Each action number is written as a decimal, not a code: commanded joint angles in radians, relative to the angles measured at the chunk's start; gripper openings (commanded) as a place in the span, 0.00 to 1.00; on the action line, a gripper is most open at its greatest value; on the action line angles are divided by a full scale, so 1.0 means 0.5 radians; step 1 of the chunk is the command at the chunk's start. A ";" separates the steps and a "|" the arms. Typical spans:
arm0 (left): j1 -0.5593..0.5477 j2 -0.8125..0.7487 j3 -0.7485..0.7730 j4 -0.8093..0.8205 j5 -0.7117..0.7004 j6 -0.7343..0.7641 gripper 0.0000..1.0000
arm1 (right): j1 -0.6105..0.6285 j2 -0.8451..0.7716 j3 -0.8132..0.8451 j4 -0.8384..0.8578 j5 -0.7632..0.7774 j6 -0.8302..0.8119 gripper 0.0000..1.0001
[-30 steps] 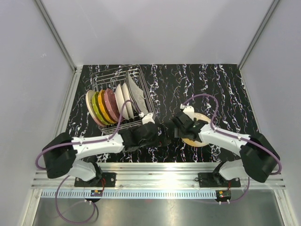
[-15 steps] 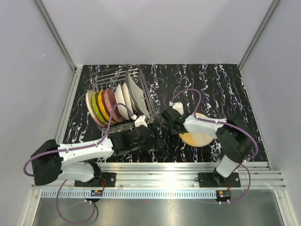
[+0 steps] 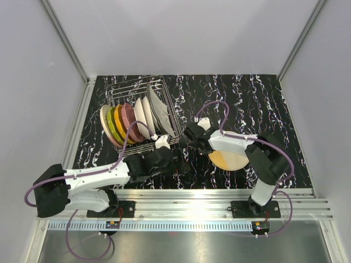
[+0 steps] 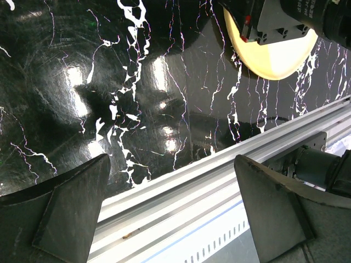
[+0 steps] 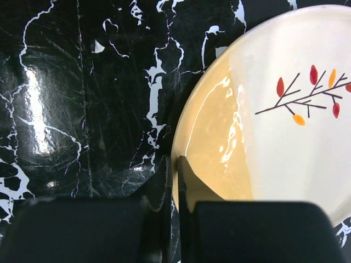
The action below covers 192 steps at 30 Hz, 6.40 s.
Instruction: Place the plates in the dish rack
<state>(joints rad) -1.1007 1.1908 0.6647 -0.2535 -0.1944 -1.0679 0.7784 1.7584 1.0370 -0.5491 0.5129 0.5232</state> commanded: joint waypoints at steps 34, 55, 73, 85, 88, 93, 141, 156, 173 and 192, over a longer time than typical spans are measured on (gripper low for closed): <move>0.146 0.634 0.180 0.721 0.471 -0.367 0.99 | 0.324 -1.170 -0.611 -0.003 -0.191 0.438 0.00; 0.318 0.917 0.340 0.811 0.591 -0.368 0.99 | 0.407 -1.250 -0.733 -0.086 -0.062 0.656 0.53; 0.410 0.742 0.122 0.795 0.570 -0.328 0.99 | 0.410 -0.357 -0.307 -0.304 0.033 0.754 0.47; 0.450 0.723 0.097 0.814 0.619 -0.309 0.99 | 0.382 -0.320 -0.396 -0.258 0.011 0.791 0.05; 0.450 0.769 0.125 0.844 0.653 -0.325 0.99 | 0.388 -0.338 -0.396 -0.215 -0.035 0.697 0.00; 0.444 0.864 0.210 0.890 0.674 -0.334 0.99 | 0.462 -0.525 -0.454 -0.074 -0.081 0.586 0.00; 0.321 0.908 0.364 0.743 0.576 -0.162 0.98 | 0.661 -1.814 -0.884 -0.043 0.051 0.708 0.53; -0.062 0.496 0.279 0.280 0.137 0.369 0.99 | 0.652 -1.817 -0.844 -0.428 0.388 1.076 0.74; -0.265 0.579 0.098 0.314 0.042 0.222 0.99 | -0.029 -1.321 -0.828 0.110 -0.363 0.669 0.38; -0.271 -0.178 -0.314 0.127 -0.166 0.071 0.99 | 0.403 -0.581 -0.635 0.577 -0.774 0.571 0.49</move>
<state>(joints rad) -1.2308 1.1763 0.5167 -0.1650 -0.2043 -1.0214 0.8970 1.4120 0.6838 -0.2985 0.2039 0.8433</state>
